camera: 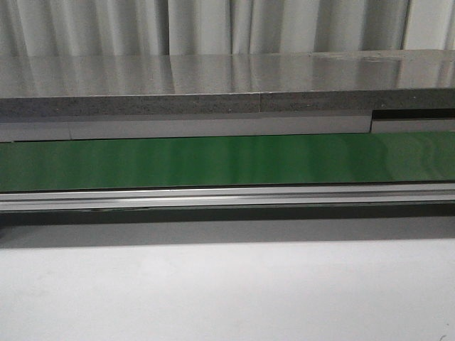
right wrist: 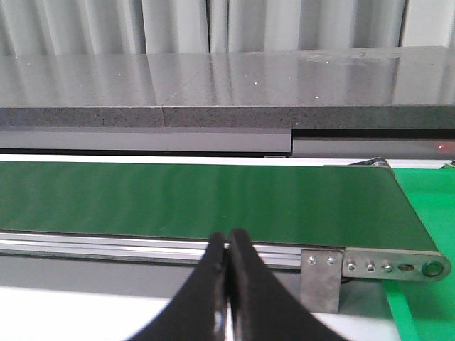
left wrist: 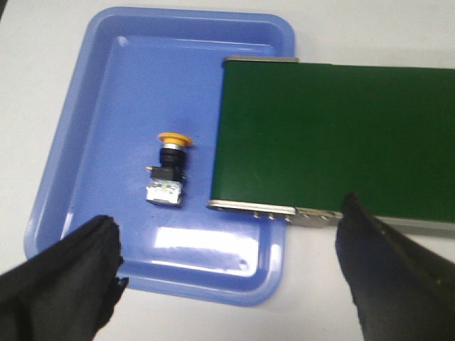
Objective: Move button from left to right
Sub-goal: 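Close the left gripper around the yellow-capped button's black body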
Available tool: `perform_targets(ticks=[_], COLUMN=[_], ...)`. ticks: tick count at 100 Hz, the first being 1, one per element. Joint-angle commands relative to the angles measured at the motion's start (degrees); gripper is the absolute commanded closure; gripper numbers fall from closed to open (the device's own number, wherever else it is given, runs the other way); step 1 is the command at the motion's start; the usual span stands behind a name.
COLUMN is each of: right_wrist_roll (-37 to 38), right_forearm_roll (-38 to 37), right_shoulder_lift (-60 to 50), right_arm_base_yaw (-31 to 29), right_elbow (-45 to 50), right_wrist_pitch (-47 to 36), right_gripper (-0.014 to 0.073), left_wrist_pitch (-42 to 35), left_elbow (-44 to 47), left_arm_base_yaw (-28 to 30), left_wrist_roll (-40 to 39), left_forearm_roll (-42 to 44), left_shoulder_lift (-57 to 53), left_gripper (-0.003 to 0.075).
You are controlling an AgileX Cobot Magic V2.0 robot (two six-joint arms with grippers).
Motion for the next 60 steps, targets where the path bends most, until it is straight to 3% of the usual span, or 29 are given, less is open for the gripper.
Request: perform_targets(ticks=[1, 24, 60], right_wrist_roll=[-0.1, -0.1, -0.1], right_forearm_roll=[-0.3, -0.3, -0.3], right_shoulder_lift=[-1.0, -1.0, -1.0], right_arm_base_yaw=[0.0, 0.0, 0.0], right_elbow=[-1.0, -1.0, -1.0], right_wrist_pitch=[-4.5, -4.5, -4.5], right_gripper=[0.0683, 0.0683, 0.0683], left_wrist_pitch=[-4.0, -5.5, -6.1], left_elbow=[-4.1, -9.7, -12.6], left_arm_base_yaw=[3.0, 9.2, 11.5], left_wrist_roll=[0.0, 0.0, 1.5], left_forearm_roll=[0.4, 0.4, 0.6], left_shoulder_lift=[3.9, 18.6, 34.7], left_gripper=[0.0122, 0.0122, 0.0122])
